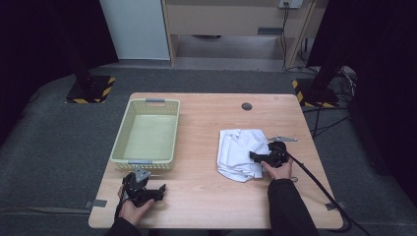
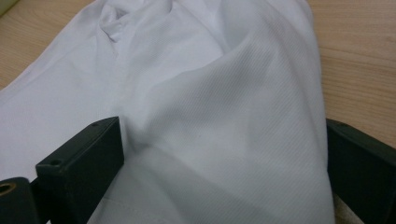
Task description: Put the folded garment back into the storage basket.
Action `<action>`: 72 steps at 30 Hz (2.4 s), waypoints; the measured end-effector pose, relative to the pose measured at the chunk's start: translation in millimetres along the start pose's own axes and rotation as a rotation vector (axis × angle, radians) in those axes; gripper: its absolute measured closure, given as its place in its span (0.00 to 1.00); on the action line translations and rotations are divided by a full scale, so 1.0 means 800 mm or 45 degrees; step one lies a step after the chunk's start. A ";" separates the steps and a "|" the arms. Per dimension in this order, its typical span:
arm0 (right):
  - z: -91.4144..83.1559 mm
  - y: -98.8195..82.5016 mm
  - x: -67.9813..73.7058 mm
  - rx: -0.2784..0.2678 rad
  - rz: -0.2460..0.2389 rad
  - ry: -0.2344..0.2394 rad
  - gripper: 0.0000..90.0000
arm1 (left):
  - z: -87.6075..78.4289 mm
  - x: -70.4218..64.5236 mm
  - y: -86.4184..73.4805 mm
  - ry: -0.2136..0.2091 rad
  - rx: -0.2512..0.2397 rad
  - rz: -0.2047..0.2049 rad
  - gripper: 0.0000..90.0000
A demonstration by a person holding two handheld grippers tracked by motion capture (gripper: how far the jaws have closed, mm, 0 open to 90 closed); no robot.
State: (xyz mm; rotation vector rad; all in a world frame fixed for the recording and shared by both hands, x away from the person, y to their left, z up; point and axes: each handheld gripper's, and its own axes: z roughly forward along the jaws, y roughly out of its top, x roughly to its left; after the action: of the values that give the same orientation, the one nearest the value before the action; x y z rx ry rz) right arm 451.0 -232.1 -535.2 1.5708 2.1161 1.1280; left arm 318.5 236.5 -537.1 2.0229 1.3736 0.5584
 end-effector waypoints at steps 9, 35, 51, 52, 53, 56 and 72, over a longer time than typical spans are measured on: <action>-0.001 -0.006 0.002 -0.055 -0.042 0.054 0.30 | 0.000 0.000 0.000 0.000 0.000 0.000 0.00; -0.029 0.013 0.025 -0.133 0.028 0.010 0.81 | 0.000 0.000 0.000 0.000 0.000 0.000 0.00; -0.076 0.076 0.072 -0.248 -0.120 0.024 0.81 | 0.000 0.000 0.000 0.000 0.000 0.000 0.00; -0.078 0.080 0.075 -0.255 -0.124 0.026 0.81 | 0.000 0.000 0.000 0.000 0.000 0.000 0.00; -0.081 0.083 0.077 -0.261 -0.127 0.029 0.81 | 0.000 0.000 0.000 0.000 0.000 0.000 0.00; -0.087 0.092 0.084 -0.282 -0.135 0.041 0.81 | 0.000 0.000 0.000 0.000 0.000 0.000 0.00; -0.104 0.134 0.119 -0.351 -0.170 0.062 0.81 | 0.000 0.000 0.000 0.000 0.000 0.000 0.00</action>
State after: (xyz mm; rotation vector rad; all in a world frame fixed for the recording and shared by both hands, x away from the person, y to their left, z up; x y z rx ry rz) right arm 437.8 -170.1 -382.1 1.2722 1.9608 1.3553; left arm 318.5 236.6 -537.1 2.0227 1.3736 0.5581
